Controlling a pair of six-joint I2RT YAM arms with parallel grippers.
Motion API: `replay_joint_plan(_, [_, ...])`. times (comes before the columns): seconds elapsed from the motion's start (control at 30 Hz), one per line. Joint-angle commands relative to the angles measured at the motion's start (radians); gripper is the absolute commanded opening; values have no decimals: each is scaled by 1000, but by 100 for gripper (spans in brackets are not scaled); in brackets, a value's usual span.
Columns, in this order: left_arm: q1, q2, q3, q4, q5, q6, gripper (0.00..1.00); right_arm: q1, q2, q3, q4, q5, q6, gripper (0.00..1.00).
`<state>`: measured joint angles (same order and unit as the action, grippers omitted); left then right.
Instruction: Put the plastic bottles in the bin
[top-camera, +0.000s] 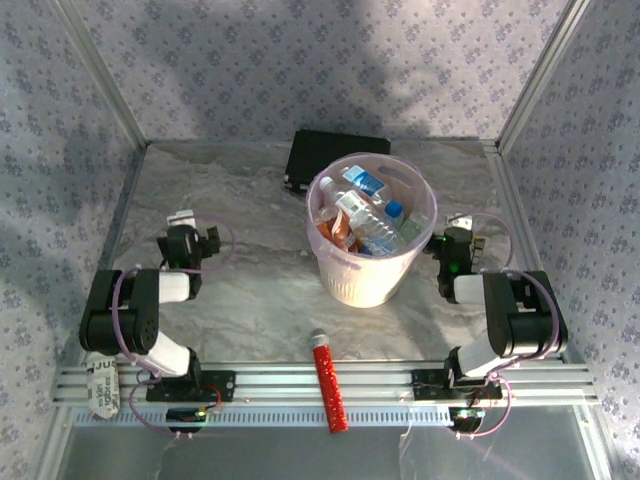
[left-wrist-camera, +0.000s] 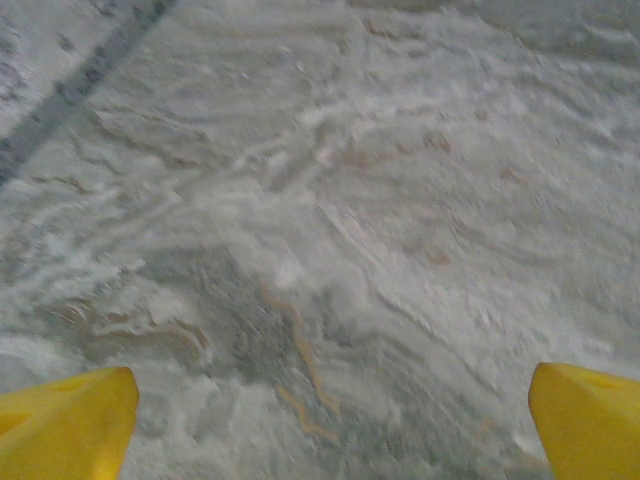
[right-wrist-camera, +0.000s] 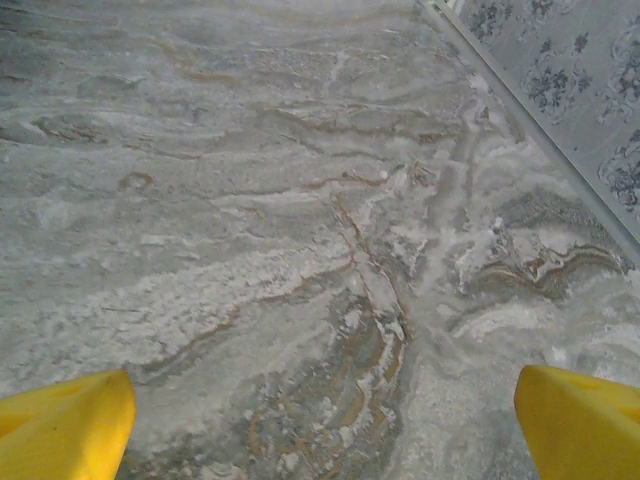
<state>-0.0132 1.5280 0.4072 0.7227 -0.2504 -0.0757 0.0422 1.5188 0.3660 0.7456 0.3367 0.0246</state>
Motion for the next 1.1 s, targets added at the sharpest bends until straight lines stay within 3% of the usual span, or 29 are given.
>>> replay_joint_plan(0.0, [-2,25,-18,171,48,34,100,-8,-10,5,60,-35,14,99])
replay_joint_plan(0.03, [-1,2,-1,91,52,27,100,-20,0,-3,119,-44,-11,99])
replay_joint_plan(0.1, [-1,17,-14,149,48,30,100,-29,-3,7,82,-57,-7,99])
replay_joint_plan(1.07, [-1,8,-8,121,51,30,100,-30,3,8,97,-57,-11,99])
